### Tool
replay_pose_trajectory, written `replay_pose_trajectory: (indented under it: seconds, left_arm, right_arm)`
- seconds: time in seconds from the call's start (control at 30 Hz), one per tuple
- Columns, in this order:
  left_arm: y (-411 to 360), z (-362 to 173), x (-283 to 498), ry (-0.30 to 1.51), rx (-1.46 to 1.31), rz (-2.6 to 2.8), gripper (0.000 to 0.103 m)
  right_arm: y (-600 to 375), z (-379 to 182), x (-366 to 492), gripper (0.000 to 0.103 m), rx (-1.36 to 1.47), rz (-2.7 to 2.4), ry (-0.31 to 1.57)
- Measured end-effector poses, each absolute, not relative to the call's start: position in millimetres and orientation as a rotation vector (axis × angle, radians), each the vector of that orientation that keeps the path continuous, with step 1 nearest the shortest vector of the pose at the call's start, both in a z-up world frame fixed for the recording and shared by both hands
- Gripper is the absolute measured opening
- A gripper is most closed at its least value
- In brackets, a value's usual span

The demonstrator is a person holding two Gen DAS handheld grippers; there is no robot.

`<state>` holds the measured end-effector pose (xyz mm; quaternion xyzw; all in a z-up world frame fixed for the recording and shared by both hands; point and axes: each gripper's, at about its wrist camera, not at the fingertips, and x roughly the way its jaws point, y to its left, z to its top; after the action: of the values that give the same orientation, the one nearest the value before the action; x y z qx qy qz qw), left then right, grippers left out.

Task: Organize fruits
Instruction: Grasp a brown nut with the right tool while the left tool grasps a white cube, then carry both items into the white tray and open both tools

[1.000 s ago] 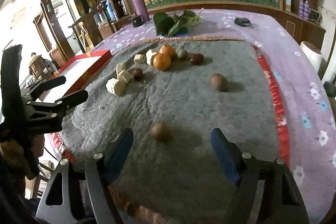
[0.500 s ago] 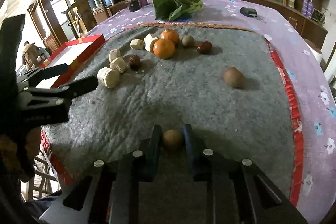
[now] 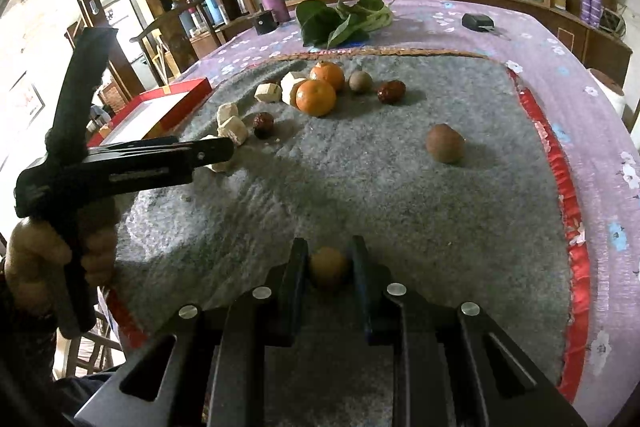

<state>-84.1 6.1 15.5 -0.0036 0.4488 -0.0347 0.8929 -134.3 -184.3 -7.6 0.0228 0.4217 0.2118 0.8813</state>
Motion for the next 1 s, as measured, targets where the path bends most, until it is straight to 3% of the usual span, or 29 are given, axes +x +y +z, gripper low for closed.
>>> replay_pose_trajectory:
  seconds: [0.1,0.17,0.33,0.67,1.0]
  left_arm:
    - [4,15,-83,0.932,0.004,-0.092,0.071]
    - [1,14,-82,0.937,-0.005,-0.149,0.053]
    - [-8,16,-86,0.929,0.007,-0.212,0.026]
    - [23,44,-107,0.808,-0.002,-0.145,0.026]
    - [109,87,-144,0.641,-0.021,0.102,0.026]
  right_arm:
    - [-184,-7,-134,0.022,0.046,0.439,0.881]
    - [-183,-7,-135,0.022,0.043,0.436,0.882]
    - [-181,-7,-135,0.022,0.050,0.424,0.884]
    - [-153,12,-137,0.021,0.036,0.493,0.838]
    - [-68,43,-114,0.021,0.029,0.648,0.798]
